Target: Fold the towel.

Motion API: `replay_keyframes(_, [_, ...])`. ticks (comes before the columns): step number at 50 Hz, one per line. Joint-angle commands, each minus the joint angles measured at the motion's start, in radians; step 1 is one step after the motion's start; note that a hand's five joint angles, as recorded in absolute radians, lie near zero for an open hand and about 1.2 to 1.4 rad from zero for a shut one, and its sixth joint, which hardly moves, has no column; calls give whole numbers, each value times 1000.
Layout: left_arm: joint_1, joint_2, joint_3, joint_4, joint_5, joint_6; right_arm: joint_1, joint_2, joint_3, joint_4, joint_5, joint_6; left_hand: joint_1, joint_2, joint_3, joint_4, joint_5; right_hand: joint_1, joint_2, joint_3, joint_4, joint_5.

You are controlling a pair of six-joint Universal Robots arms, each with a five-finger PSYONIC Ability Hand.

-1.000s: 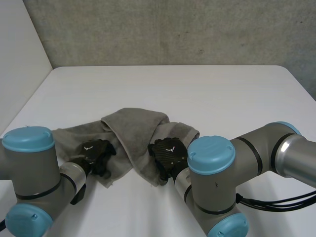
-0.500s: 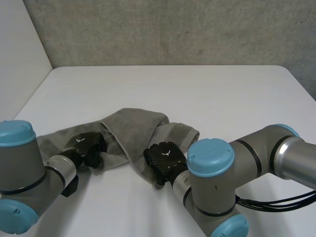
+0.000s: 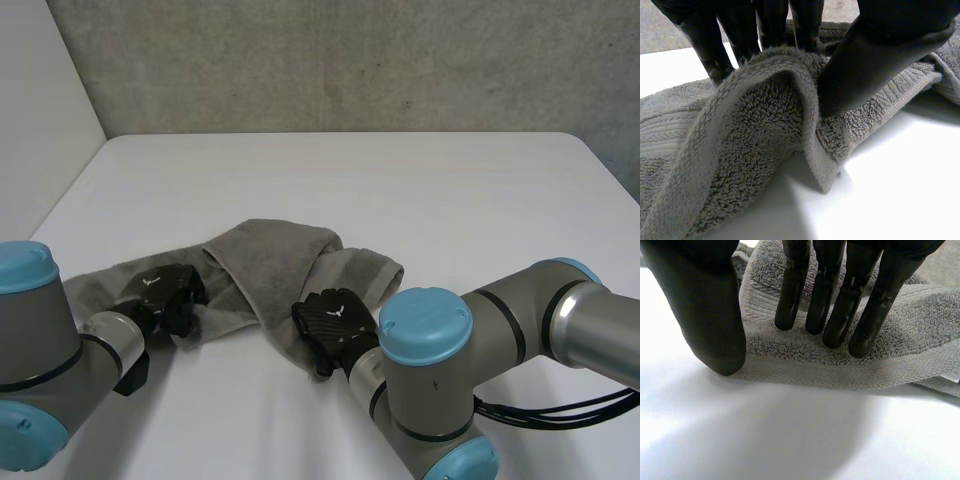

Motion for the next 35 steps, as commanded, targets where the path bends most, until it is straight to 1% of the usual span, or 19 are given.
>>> replay_keyframes(1, [1,0,0,0,0,0,0,-1,-2,-3,-3,-1,88,92,83,41,83,181,179,187,187,230])
replay_keyframes(16, [1,2,-6,2,0,0,-11,11,-2,-12,-6,0,88,92,83,41,83,134,132,141,141,183])
replay_keyframes(18, [-1,2,-6,2,0,0,-11,11,-4,-10,-6,2,88,92,83,41,83,56,53,62,62,105])
replay_keyframes(19, [-1,2,-6,2,0,0,-11,11,-4,-10,-6,2,88,92,83,41,83,55,53,61,61,104])
replay_keyframes(20, [-1,2,-6,2,0,0,-12,10,-5,-4,-6,2,88,92,83,41,83,-29,-32,-23,-23,20])
replay_keyframes(22, [-1,2,-6,2,0,0,-12,8,-8,0,-4,2,88,92,83,41,83,-71,-73,-65,-65,-22])
replay_keyframes(35, [-1,2,-6,2,0,0,-14,-30,1,2,-3,2,88,92,83,41,83,-159,-162,-153,-153,-110])
